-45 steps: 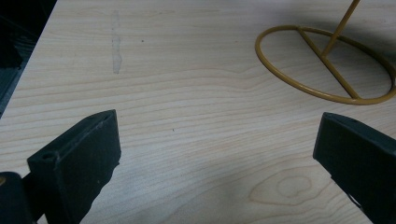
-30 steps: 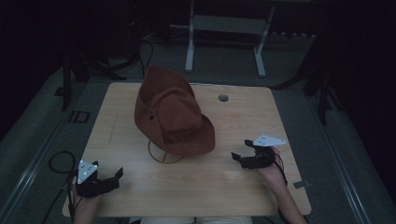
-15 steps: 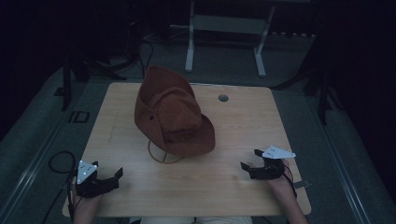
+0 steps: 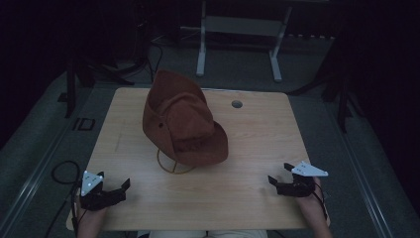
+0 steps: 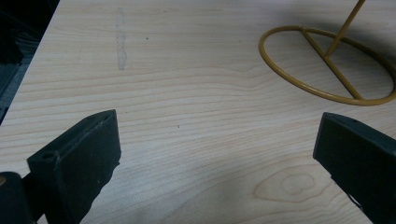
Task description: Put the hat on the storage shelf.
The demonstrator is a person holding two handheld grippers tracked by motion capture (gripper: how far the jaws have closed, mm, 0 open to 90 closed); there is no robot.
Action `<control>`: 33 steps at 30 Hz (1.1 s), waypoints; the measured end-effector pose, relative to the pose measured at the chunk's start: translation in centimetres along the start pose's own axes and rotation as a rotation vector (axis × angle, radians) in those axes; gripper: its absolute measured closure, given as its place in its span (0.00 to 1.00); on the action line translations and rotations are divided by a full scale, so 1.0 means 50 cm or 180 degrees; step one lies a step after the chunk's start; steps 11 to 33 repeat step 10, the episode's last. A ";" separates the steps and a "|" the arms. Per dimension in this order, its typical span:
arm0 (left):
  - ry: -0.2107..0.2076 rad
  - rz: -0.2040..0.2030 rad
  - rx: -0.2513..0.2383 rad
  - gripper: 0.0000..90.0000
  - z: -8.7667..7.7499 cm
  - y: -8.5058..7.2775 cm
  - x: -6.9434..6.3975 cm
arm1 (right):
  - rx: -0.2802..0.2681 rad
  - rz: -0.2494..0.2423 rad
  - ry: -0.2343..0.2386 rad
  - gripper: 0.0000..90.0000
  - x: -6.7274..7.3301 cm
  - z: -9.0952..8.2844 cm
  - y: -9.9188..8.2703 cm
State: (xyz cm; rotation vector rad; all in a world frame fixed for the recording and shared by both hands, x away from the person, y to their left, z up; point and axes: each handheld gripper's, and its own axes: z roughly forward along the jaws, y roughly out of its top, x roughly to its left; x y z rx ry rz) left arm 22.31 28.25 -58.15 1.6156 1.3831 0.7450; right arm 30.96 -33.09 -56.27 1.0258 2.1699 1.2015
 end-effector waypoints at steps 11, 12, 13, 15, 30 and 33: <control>-0.0009 0.0011 0.0001 0.02 0.001 0.000 -0.001 | -0.0023 0.0093 -0.0026 0.16 -0.010 0.000 -0.006; -0.0009 0.0011 0.0001 0.02 0.001 0.000 -0.001 | -0.0023 0.0093 -0.0026 0.16 -0.010 0.000 -0.006; -0.0009 0.0011 0.0001 0.02 0.001 0.000 -0.001 | -0.0023 0.0093 -0.0026 0.16 -0.010 0.000 -0.006; -0.0009 0.0011 0.0001 0.02 0.001 0.000 -0.001 | -0.0023 0.0093 -0.0026 0.16 -0.010 0.000 -0.006; -0.0009 0.0011 0.0001 0.02 0.001 0.000 -0.001 | -0.0023 0.0093 -0.0026 0.16 -0.010 0.000 -0.006; -0.0009 0.0011 0.0001 0.02 0.001 0.000 -0.001 | -0.0023 0.0093 -0.0026 0.16 -0.010 0.000 -0.006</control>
